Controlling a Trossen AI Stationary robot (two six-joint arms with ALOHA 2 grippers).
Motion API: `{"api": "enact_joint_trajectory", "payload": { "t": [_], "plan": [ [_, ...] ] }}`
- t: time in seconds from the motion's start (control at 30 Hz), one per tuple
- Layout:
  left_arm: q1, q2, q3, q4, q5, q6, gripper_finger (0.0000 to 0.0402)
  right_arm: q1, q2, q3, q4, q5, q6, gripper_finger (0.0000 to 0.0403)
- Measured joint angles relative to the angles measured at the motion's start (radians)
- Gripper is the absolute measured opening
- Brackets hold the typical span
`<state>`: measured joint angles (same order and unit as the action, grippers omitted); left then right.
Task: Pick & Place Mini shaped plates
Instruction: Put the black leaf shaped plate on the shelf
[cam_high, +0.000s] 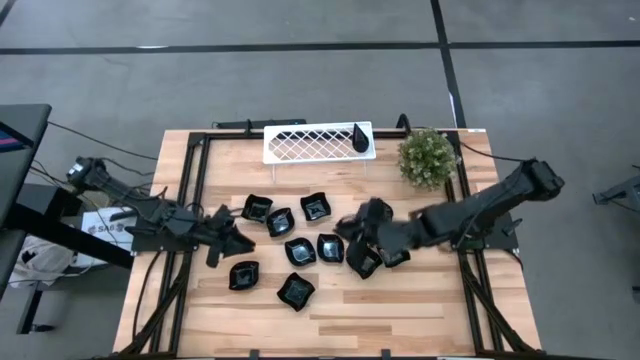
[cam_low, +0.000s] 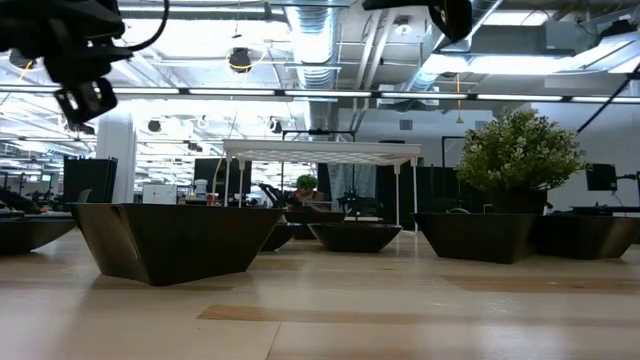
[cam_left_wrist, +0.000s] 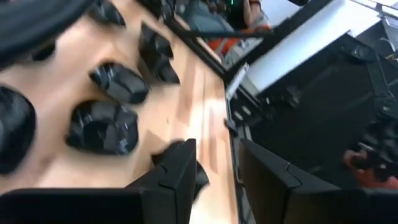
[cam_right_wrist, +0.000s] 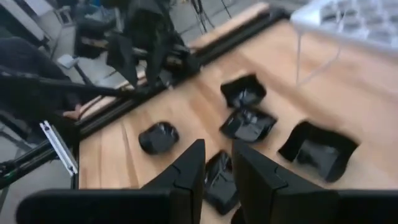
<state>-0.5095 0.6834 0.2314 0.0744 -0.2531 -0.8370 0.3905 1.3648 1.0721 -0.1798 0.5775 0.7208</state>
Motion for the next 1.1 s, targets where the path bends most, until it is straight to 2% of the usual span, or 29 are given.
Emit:
{"api": "enact_joint_trajectory", "payload": {
  "t": [0.3, 0.4, 0.67, 0.97, 1.1],
  "plan": [
    [-0.196, 0.161, 0.0, 0.001, -0.002, -0.147, 0.0121, 0.1, 0.171, 0.0, 0.027, 0.003, 0.24, 0.0074],
    [-0.284, 0.239, 0.0, 0.002, 0.039, -0.203, 0.0121, 0.112, 0.218, 0.0, 0.061, 0.004, 0.274, 0.0074],
    [-0.495, 0.374, 0.0, 0.001, 0.04, -0.402, 0.0121, 0.114, 0.312, 0.032, 0.118, -0.006, 0.299, 0.0074],
    [-0.581, 0.413, 0.0, 0.008, -0.002, -0.602, 0.0121, 0.114, 0.349, 0.075, 0.12, -0.043, 0.302, 0.0074],
    [-0.582, 0.412, 0.001, 0.05, -0.006, -0.604, 0.0121, 0.122, 0.35, 0.087, 0.119, -0.06, 0.302, 0.0074]
  ]
}}
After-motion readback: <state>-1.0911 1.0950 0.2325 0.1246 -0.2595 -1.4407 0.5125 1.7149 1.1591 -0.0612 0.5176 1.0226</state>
